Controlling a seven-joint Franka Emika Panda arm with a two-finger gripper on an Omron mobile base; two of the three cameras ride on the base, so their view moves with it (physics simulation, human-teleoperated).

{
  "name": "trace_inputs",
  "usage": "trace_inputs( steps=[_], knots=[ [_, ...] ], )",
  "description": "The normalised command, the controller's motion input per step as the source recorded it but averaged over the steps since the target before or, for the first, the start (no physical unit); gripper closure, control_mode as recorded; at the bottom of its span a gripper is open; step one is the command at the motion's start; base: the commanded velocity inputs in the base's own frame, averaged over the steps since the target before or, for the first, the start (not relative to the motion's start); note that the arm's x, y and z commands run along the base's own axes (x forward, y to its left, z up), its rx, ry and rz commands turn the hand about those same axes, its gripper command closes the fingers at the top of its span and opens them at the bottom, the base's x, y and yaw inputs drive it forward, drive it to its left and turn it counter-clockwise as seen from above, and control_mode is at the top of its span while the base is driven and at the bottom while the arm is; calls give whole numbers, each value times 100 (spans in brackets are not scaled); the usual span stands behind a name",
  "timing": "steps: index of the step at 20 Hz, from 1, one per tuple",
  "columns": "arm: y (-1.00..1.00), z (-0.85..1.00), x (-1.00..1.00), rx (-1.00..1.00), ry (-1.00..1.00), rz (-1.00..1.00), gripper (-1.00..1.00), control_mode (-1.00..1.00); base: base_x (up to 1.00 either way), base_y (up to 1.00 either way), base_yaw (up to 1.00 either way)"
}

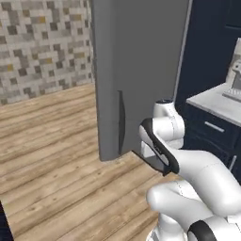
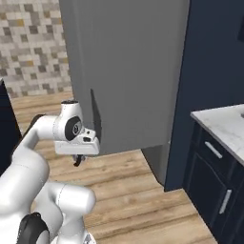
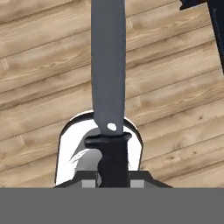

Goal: Retrieve the butter from the fridge and place it on a plate on the dining table. Then retrieve the butter knife by the fridge and place it near the plate.

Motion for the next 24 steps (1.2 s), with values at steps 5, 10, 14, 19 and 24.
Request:
trace_inputs(
  steps=[5, 10, 14, 19, 24],
  knots=[
    [0, 0, 0, 0, 0, 0, 100, 100, -67, 50, 56],
    [0, 0, 0, 0, 0, 0, 100, 100, 2, 67, 35],
    [0, 0, 0, 0, 0, 0, 100, 100, 64, 27, 19],
    [0, 0, 0, 0, 0, 0, 100, 100, 92, 24, 10],
    [0, 0, 0, 0, 0, 0, 100, 100, 81, 58, 8]
  ],
)
